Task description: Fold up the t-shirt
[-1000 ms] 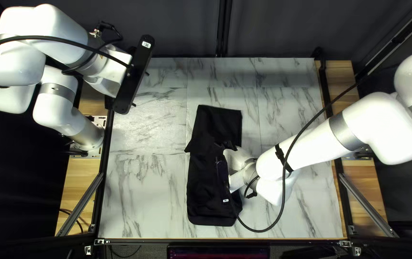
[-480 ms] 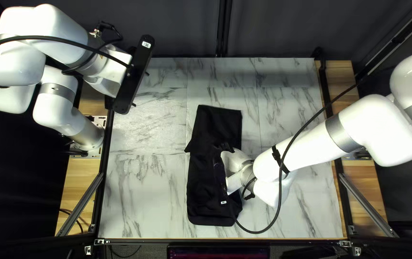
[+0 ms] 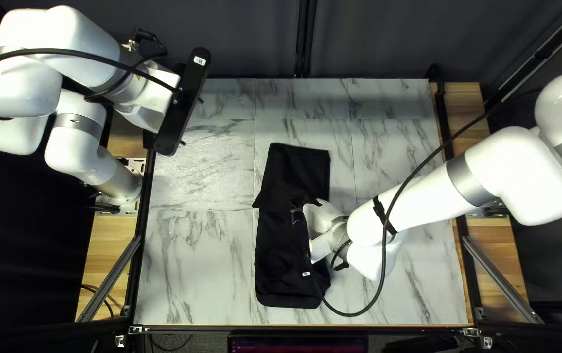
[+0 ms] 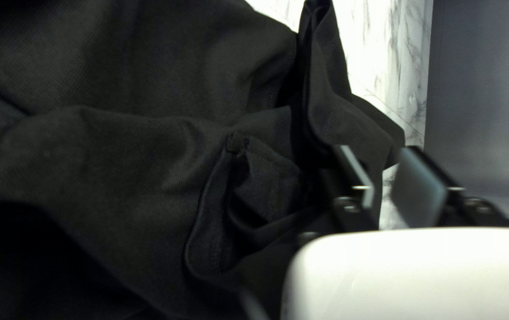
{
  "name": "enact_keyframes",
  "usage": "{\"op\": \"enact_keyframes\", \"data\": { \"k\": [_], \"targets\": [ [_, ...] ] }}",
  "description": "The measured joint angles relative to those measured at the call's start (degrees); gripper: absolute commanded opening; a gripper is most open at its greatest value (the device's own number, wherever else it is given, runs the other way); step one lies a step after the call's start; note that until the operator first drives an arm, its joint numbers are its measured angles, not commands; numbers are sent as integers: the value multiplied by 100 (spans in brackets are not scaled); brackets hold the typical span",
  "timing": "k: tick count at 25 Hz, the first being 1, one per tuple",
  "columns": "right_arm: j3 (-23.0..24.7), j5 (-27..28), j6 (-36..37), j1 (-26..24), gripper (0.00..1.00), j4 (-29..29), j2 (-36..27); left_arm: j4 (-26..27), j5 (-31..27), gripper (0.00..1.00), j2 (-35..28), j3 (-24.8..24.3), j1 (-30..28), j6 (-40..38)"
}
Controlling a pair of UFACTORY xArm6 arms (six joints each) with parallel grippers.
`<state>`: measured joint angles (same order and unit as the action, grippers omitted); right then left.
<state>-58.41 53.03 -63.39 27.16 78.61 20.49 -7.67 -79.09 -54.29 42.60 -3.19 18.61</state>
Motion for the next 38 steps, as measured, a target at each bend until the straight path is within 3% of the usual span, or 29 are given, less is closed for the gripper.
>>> {"op": "enact_keyframes", "data": {
  "k": [14,23,24,25,26,38],
  "targets": [
    [486,563,-267,632,0,-228,-573,0,0,100,0,0,0,0],
    [704,692,-645,875,0,-394,-529,0,0,100,0,0,0,0],
    [706,660,-667,854,34,-390,-503,0,0,100,0,0,0,0],
    [694,619,-675,826,92,-382,-474,0,0,100,0,0,0,0],
    [680,592,-668,806,100,-375,-460,0,0,100,0,0,0,0],
    [462,397,78,578,100,-275,-799,0,0,100,0,0,0,0]
  ]
}}
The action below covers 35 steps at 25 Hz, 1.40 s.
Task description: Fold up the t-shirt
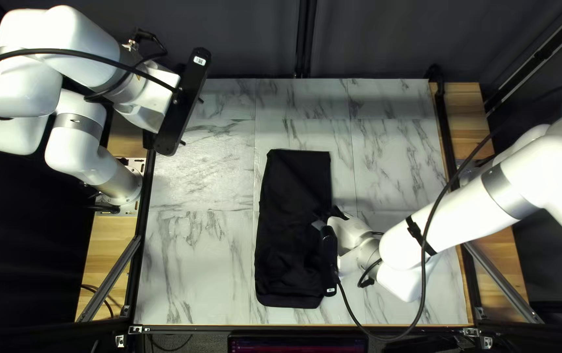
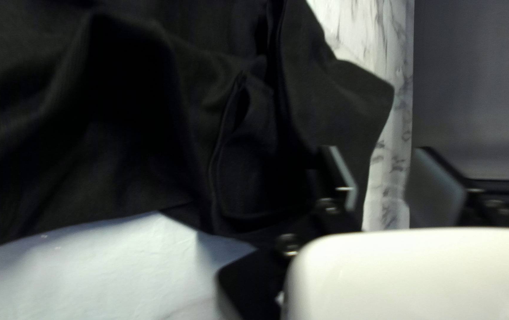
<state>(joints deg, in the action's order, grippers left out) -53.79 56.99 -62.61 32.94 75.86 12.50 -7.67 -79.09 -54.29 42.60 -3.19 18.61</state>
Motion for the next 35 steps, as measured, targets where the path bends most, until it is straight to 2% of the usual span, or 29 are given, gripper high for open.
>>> {"op": "enact_keyframes", "data": {
  "k": [5,12,15,20,23,26,35],
  "targets": [
    [281,-290,134,-359,100,289,-386,0,0,100,0,0,0,0],
    [1017,-1005,-22,-1448,100,1168,-934,0,0,100,0,0,0,0],
    [1087,-1364,-334,-1931,100,1666,-820,0,0,100,0,0,0,0],
    [820,-1776,-900,-2395,100,2278,-172,0,0,100,0,0,0,0],
    [551,-1901,-1109,-2422,100,2379,240,0,0,100,0,0,0,0],
    [372,-1918,-1066,-2263,100,2188,395,0,0,100,0,0,0,0],
    [45,-1502,-176,-1655,100,1285,234,0,0,100,0,0,0,0]
  ]
}}
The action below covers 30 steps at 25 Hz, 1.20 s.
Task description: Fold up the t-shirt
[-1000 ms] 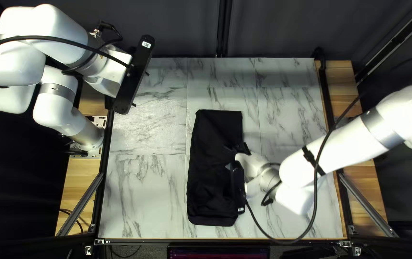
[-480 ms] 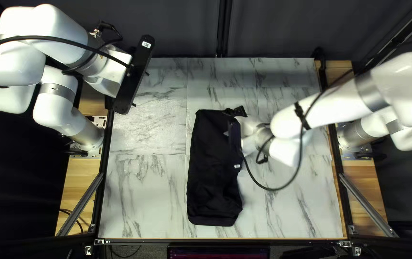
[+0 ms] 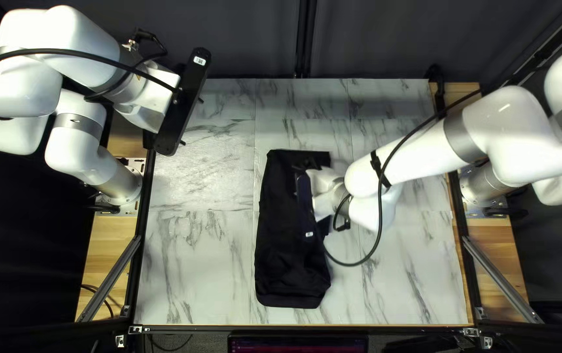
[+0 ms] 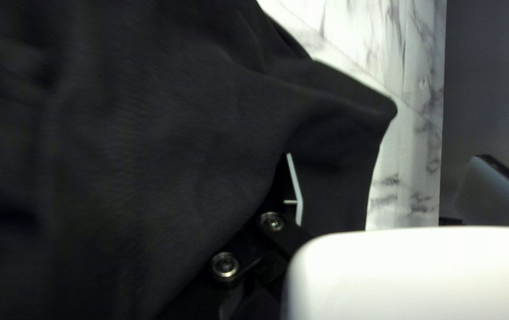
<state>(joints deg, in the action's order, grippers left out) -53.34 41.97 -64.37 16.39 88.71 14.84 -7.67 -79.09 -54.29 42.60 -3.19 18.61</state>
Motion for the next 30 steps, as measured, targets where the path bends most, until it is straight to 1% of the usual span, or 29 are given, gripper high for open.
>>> {"op": "enact_keyframes", "data": {
  "k": [3,5,12,17,24,27,30],
  "targets": [
    [-85,150,310,99,100,-160,-128,0,0,100,0,0,0,0],
    [-189,171,394,97,100,-137,-56,0,0,100,0,0,0,0],
    [-354,-90,83,-135,100,228,416,0,0,100,0,0,0,0],
    [-437,-175,14,-147,100,218,563,0,0,100,0,0,0,0],
    [-646,-219,-49,-31,100,118,836,0,0,100,0,0,0,0],
    [-640,-176,59,48,100,-13,748,0,0,100,0,0,0,0],
    [-510,-39,300,155,100,-205,395,0,0,100,0,0,0,0]
  ]
}}
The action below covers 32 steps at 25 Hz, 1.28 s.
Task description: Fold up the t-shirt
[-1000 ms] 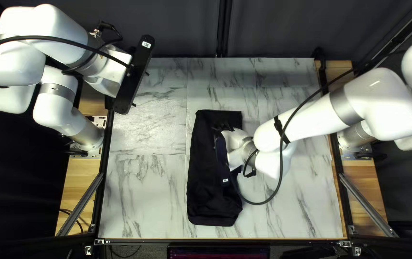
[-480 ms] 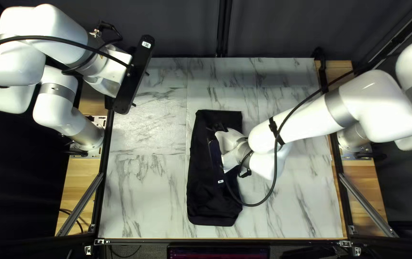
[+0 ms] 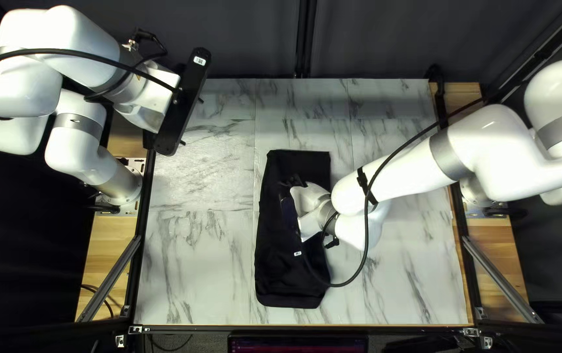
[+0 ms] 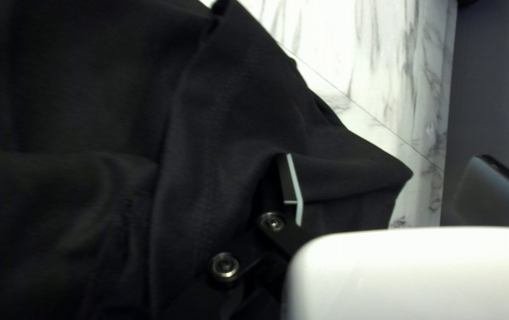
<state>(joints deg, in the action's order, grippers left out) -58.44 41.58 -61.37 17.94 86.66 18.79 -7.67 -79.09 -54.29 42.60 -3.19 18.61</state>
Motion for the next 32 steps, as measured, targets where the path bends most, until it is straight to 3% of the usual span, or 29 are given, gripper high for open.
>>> {"op": "enact_keyframes", "data": {
  "k": [8,15,19,25,32],
  "targets": [
    [417,802,688,688,100,-674,-997,0,0,100,0,0,0,0],
    [536,1730,894,1899,100,-1624,-1443,0,0,100,0,0,0,0],
    [110,2135,1029,2676,100,-2324,-1394,0,0,100,0,0,0,0],
    [-989,2356,1159,3337,100,-3124,-602,0,0,100,0,0,0,0],
    [-1126,2368,1170,3422,100,-3276,-492,0,0,100,0,0,0,0]
  ]
}}
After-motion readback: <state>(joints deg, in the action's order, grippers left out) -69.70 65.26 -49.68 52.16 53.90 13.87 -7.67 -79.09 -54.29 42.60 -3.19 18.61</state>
